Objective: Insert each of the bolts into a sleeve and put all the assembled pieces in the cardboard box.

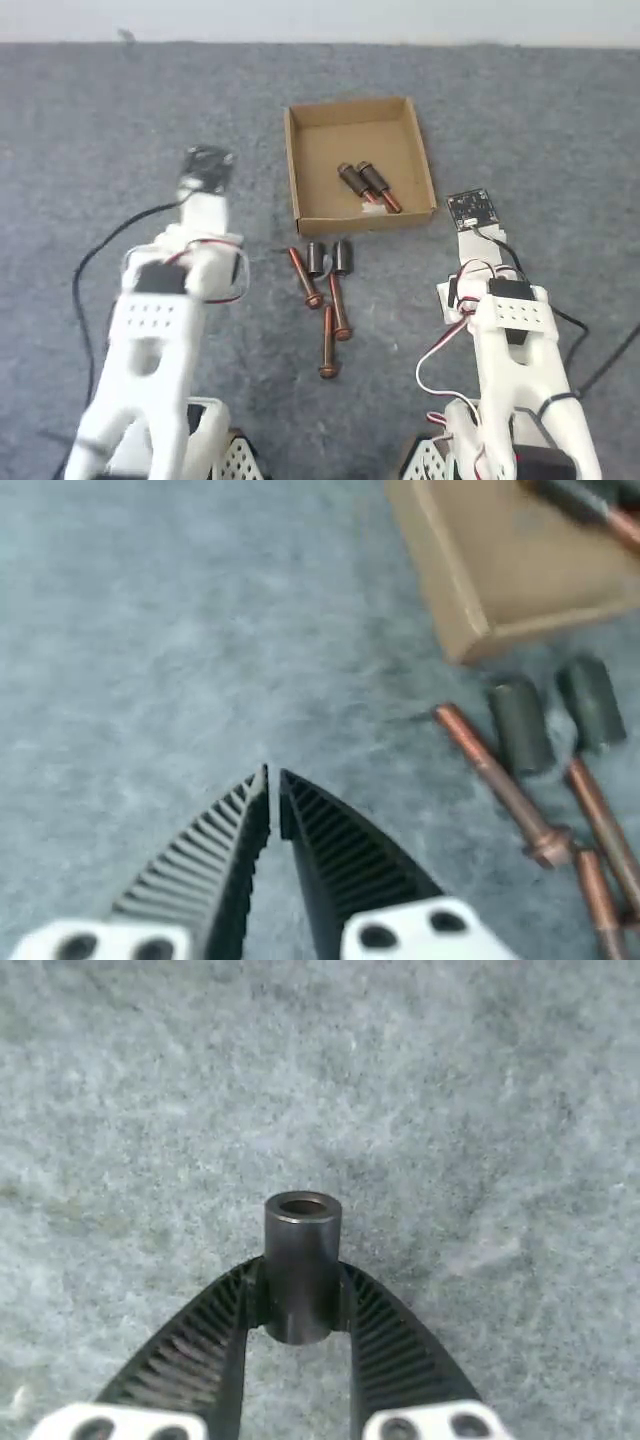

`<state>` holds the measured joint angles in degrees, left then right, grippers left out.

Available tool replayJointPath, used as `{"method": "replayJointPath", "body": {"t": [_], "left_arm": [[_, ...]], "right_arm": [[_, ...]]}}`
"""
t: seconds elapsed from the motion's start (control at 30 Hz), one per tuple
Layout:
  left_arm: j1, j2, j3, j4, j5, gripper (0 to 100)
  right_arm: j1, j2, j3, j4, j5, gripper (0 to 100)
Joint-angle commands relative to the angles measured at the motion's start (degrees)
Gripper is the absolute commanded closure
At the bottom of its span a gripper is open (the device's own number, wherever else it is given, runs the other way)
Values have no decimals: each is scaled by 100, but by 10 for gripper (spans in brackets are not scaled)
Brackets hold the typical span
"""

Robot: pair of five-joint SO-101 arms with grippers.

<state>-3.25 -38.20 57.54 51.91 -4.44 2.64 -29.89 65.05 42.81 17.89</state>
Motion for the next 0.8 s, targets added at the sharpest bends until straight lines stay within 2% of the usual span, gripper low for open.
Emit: {"method": "replayJointPath", "body": {"t": [0.0, 0.27, 0.4, 0.53, 0.77], "left_arm": [[589, 1055, -919, -132, -659, 987], [1134, 2673, -1807, 35, -2286, 968], [1486, 2927, -1930, 378, -3305, 882], [1855, 2963, -1930, 413, -4062, 874], [2338, 3024, -1930, 396, -4607, 885]], "right_arm": [[84, -198, -70, -119, -9, 993], [84, -198, -70, -119, 0, 993], [84, -198, -70, -127, 0, 993], [84, -198, -70, -127, 0, 993], [92, -198, -70, -233, 9, 993]]}}
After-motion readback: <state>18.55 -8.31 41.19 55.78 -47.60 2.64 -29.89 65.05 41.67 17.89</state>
